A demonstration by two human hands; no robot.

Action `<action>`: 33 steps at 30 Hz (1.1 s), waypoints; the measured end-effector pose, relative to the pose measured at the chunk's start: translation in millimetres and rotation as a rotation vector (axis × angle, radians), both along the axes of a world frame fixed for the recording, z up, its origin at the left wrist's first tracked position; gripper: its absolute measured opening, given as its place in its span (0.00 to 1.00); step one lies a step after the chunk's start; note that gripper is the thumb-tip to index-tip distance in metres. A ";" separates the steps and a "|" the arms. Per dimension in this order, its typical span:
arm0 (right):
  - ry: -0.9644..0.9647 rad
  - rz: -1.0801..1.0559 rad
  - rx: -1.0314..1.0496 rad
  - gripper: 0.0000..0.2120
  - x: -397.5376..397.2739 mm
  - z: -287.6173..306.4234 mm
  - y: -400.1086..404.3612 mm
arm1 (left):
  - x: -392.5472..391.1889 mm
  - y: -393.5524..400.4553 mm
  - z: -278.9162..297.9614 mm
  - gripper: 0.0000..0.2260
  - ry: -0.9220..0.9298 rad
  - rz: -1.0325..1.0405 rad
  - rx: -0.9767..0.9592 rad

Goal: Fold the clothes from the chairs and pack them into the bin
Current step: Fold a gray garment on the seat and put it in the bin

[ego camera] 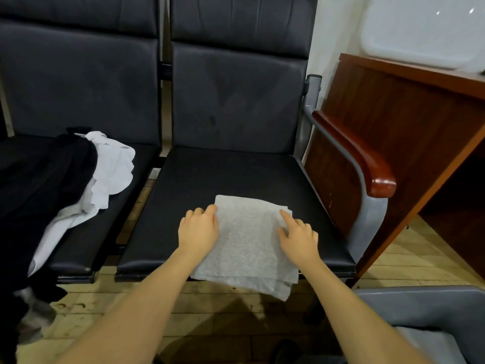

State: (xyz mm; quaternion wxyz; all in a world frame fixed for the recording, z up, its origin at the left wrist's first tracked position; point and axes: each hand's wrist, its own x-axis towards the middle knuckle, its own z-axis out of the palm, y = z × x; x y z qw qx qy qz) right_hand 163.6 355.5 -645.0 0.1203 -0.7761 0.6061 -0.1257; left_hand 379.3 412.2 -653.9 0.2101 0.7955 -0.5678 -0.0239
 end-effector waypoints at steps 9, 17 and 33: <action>-0.242 0.008 0.087 0.20 14.6 1.6 -9.2 | -13.6 -6.3 0.6 0.16 0.124 -0.213 -0.016; -0.460 0.131 -0.130 0.15 -15.9 55.3 13.8 | -30.5 22.6 51.3 0.15 0.296 -0.259 -0.279; -0.437 -0.148 -0.515 0.15 -182.1 146.2 76.3 | -199.2 37.2 151.0 0.16 0.300 -0.638 -0.449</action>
